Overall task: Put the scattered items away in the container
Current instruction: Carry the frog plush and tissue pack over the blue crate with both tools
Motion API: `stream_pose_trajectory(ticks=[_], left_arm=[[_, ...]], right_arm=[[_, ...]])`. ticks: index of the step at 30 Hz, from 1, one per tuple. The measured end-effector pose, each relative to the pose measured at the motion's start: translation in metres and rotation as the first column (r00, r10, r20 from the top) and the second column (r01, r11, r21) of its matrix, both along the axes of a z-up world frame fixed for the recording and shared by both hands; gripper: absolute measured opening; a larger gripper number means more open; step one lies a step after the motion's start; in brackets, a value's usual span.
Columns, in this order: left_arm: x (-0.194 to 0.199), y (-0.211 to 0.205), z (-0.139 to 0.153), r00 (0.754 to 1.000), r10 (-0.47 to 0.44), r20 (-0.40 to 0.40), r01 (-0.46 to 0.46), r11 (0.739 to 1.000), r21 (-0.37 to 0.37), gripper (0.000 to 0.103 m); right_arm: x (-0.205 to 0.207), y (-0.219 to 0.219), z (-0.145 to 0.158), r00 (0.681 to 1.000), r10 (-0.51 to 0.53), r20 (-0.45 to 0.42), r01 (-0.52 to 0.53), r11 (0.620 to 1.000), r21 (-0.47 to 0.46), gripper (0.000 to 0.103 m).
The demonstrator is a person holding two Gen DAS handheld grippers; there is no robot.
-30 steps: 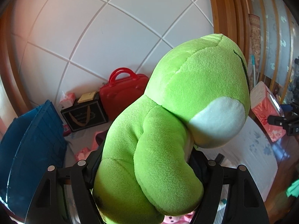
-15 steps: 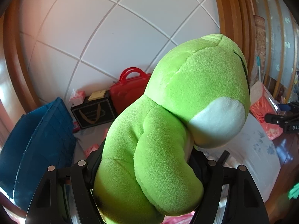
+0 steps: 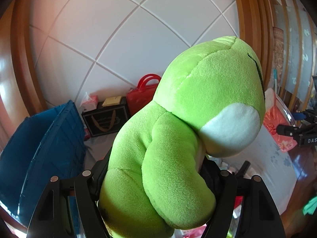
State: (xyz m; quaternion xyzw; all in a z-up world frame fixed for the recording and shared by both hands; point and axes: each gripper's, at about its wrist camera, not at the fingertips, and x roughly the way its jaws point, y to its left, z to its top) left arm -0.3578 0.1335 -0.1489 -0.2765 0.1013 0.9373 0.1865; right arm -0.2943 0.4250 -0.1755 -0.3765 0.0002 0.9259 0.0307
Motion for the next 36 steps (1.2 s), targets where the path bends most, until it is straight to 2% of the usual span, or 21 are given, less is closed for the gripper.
stream_pose_trajectory(ticks=[12, 23, 36], left_arm=[[-0.024, -0.1, 0.019, 0.997, 0.076, -0.027, -0.075, 0.996, 0.046, 0.075], [-0.036, -0.189, 0.028, 0.982, 0.179, -0.055, -0.174, 0.981, 0.082, 0.075], [-0.043, -0.295, 0.04, 0.954, 0.29, -0.079, -0.277, 0.95, 0.144, 0.075]], right_arm=[[-0.032, -0.112, 0.019, 0.997, 0.075, -0.035, -0.074, 0.997, 0.024, 0.093], [-0.067, -0.195, 0.038, 0.984, 0.17, -0.055, -0.166, 0.984, 0.062, 0.093], [-0.098, -0.318, 0.062, 0.945, 0.319, -0.078, -0.309, 0.944, 0.115, 0.094]])
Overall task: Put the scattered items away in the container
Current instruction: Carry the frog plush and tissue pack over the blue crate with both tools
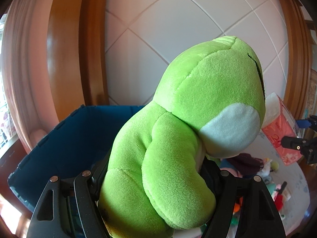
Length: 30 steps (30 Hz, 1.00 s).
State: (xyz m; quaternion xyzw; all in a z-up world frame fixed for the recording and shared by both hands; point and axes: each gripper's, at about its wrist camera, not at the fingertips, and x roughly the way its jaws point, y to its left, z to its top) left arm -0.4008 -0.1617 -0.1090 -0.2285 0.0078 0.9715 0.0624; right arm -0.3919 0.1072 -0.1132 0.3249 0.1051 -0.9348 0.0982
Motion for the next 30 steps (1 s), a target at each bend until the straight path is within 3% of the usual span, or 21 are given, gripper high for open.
stream_pose_trajectory(ticks=[10, 15, 23, 30], left_arm=[[0.0, -0.064, -0.002, 0.997, 0.072, 0.001, -0.072, 0.997, 0.031, 0.075], [0.002, -0.089, -0.005, 0.994, 0.106, 0.015, -0.107, 0.993, 0.044, 0.075], [-0.019, -0.135, -0.006, 0.979, 0.196, 0.048, -0.199, 0.979, 0.054, 0.075], [-0.032, -0.17, -0.011, 0.965, 0.253, 0.069, -0.257, 0.965, 0.047, 0.075]], right_arm=[[-0.022, -0.098, 0.011, 0.99, 0.141, -0.014, -0.14, 0.989, 0.041, 0.094], [-0.039, -0.143, 0.015, 0.983, 0.183, -0.009, -0.183, 0.983, 0.019, 0.094], [-0.072, -0.2, 0.01, 0.973, 0.229, 0.007, -0.229, 0.973, 0.022, 0.094], [-0.105, -0.222, -0.001, 0.967, 0.255, 0.025, -0.256, 0.966, 0.045, 0.094]])
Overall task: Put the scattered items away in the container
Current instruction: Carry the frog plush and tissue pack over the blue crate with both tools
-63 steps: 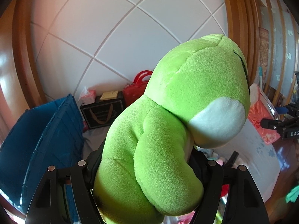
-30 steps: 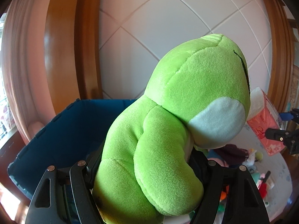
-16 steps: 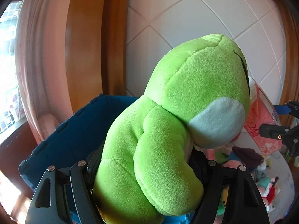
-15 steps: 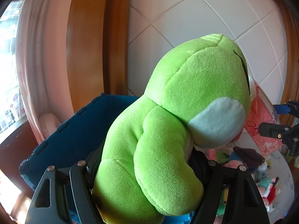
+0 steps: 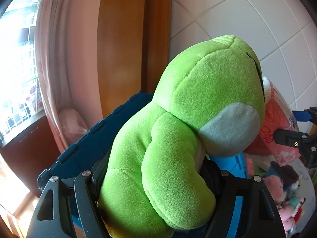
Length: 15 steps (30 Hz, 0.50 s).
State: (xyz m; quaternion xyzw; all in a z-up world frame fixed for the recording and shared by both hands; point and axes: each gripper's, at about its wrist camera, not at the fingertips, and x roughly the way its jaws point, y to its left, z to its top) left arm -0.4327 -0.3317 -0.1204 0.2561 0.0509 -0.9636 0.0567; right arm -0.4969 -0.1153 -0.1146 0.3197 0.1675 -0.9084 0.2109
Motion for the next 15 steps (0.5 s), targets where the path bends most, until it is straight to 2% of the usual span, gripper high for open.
stream_pose_trajectory(ticks=[6, 15], left_arm=[[-0.022, -0.028, -0.011, 0.999, 0.035, 0.029, -0.035, 0.999, -0.005, 0.075], [-0.029, -0.043, -0.016, 0.996, 0.075, 0.039, -0.074, 0.997, -0.009, 0.076]], right_arm=[[-0.007, -0.021, -0.006, 1.0, 0.0, 0.021, 0.0, 1.0, 0.006, 0.094], [-0.019, -0.053, -0.01, 0.999, 0.022, 0.038, -0.023, 1.0, 0.015, 0.094]])
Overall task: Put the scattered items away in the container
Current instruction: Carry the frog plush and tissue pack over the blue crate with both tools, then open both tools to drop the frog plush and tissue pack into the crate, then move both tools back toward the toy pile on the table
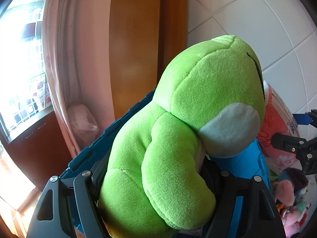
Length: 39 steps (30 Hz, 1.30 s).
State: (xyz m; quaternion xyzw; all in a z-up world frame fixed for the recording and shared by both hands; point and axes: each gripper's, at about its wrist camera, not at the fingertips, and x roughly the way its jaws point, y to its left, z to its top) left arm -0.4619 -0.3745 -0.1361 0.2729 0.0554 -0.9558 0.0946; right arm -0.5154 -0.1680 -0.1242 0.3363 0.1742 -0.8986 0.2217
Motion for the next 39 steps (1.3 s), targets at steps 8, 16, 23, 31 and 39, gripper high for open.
stream_pose_trajectory(ticks=[8, 16, 23, 31, 39], left_arm=[[-0.001, -0.009, -0.007, 1.0, 0.02, 0.016, -0.02, 1.0, -0.02, 0.076], [0.003, -0.017, -0.012, 0.998, 0.066, 0.014, -0.066, 0.998, -0.016, 0.102], [0.007, -0.009, -0.009, 0.997, 0.074, -0.01, -0.074, 0.997, -0.022, 0.102], [0.009, 0.008, -0.007, 0.998, 0.055, -0.01, -0.055, 0.998, -0.043, 0.102], [0.02, 0.035, 0.003, 1.0, 0.023, -0.015, -0.024, 0.998, -0.063, 0.102]], right_arm=[[-0.001, -0.015, -0.003, 1.0, 0.008, 0.014, -0.008, 1.0, -0.01, 0.094], [-0.004, -0.02, -0.006, 0.999, 0.035, 0.015, -0.035, 0.999, -0.018, 0.103], [-0.004, -0.008, -0.003, 1.0, 0.005, 0.008, -0.005, 0.999, -0.04, 0.103], [0.005, 0.002, 0.007, 1.0, 0.001, -0.006, -0.001, 0.998, -0.057, 0.103], [0.025, 0.025, 0.009, 1.0, -0.015, -0.009, 0.014, 0.996, -0.084, 0.103]])
